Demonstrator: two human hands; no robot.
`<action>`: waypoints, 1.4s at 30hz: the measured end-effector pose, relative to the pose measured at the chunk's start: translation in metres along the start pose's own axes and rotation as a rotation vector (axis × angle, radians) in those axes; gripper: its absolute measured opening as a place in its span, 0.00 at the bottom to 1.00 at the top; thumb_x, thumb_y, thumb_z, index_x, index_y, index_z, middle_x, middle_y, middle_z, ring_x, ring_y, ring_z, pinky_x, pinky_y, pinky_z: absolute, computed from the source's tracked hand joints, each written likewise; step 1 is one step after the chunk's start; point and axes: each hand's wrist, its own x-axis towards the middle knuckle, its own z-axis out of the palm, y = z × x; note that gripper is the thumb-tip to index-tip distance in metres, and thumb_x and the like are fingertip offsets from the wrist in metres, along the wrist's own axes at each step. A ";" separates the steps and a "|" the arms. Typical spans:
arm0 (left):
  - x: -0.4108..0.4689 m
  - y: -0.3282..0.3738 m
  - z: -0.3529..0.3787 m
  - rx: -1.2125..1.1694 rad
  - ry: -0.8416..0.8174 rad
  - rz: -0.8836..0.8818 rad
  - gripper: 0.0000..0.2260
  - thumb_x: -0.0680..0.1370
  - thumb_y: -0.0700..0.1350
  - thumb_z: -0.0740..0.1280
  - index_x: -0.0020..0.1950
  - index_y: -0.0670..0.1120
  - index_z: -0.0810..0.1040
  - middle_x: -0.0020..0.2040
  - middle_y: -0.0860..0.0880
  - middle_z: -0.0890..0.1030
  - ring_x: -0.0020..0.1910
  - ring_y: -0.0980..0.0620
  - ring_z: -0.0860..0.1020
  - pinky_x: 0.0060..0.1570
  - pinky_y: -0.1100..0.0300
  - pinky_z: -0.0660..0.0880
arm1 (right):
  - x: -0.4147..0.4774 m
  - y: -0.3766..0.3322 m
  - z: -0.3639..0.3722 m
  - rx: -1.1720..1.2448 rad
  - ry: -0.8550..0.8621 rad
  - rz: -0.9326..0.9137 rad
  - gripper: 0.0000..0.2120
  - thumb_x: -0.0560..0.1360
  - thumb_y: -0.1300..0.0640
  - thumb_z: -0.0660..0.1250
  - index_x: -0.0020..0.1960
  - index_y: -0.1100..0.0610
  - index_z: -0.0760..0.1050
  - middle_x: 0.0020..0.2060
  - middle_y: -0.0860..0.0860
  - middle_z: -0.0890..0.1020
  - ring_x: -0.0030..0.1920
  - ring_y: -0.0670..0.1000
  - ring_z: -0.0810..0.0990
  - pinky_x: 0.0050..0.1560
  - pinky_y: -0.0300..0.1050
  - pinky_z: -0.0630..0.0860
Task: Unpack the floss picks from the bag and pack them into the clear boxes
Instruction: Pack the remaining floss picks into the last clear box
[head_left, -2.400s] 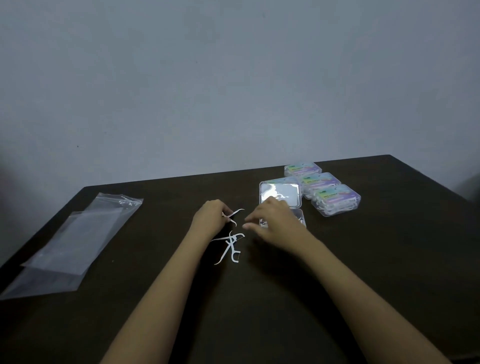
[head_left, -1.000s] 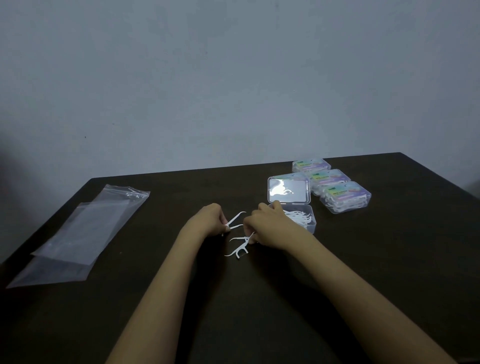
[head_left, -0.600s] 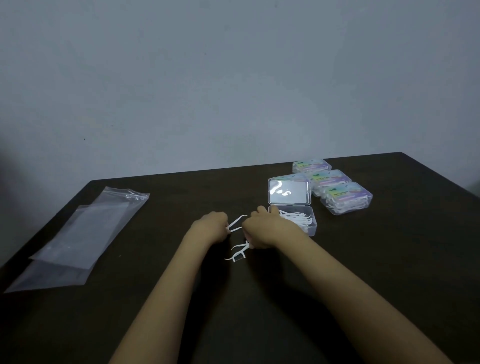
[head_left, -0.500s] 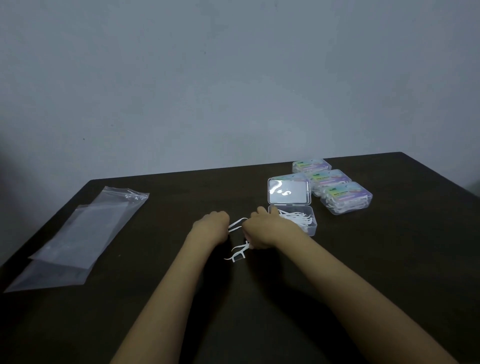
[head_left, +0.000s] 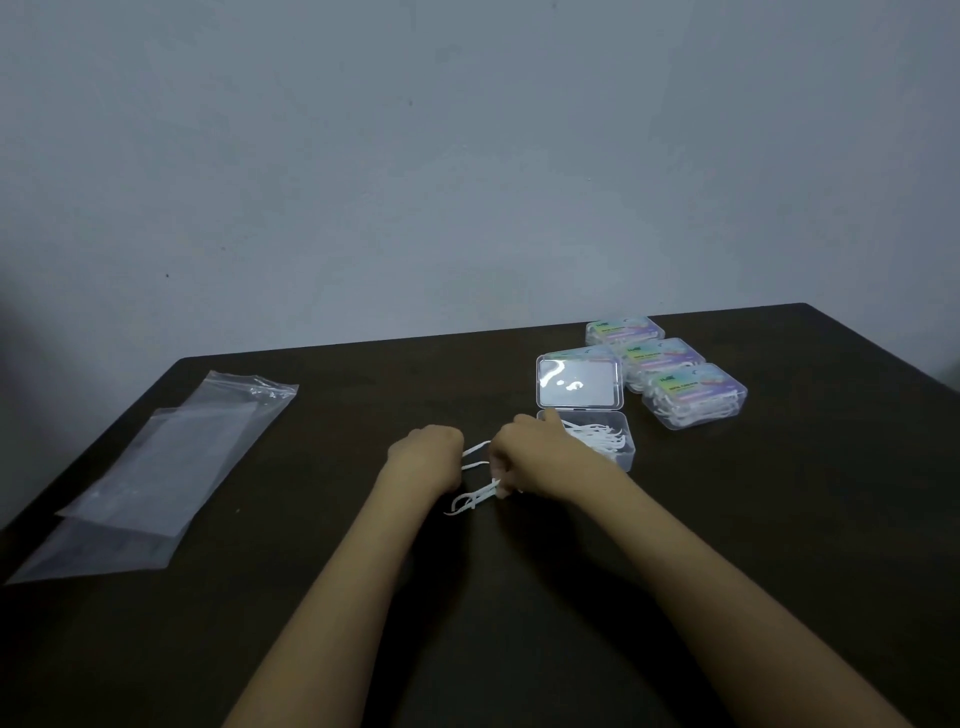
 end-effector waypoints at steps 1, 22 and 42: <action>0.000 -0.001 -0.001 -0.019 -0.020 0.000 0.12 0.77 0.38 0.60 0.61 0.41 0.72 0.62 0.43 0.73 0.60 0.45 0.73 0.58 0.53 0.72 | 0.001 0.000 -0.001 -0.003 0.012 -0.003 0.06 0.73 0.58 0.68 0.49 0.56 0.78 0.51 0.51 0.80 0.59 0.52 0.72 0.62 0.49 0.58; 0.000 -0.023 -0.009 -0.257 -0.111 0.106 0.07 0.73 0.40 0.67 0.35 0.48 0.76 0.36 0.52 0.76 0.35 0.56 0.74 0.31 0.65 0.68 | 0.011 -0.006 -0.010 0.068 -0.225 0.021 0.13 0.73 0.60 0.68 0.57 0.62 0.76 0.56 0.58 0.78 0.57 0.57 0.76 0.53 0.45 0.72; -0.001 -0.047 -0.011 -0.681 -0.087 0.206 0.04 0.73 0.41 0.71 0.39 0.45 0.79 0.33 0.51 0.80 0.32 0.57 0.75 0.37 0.64 0.71 | 0.006 0.009 -0.008 0.300 -0.101 -0.038 0.07 0.71 0.59 0.71 0.47 0.60 0.79 0.40 0.51 0.78 0.41 0.49 0.75 0.44 0.42 0.72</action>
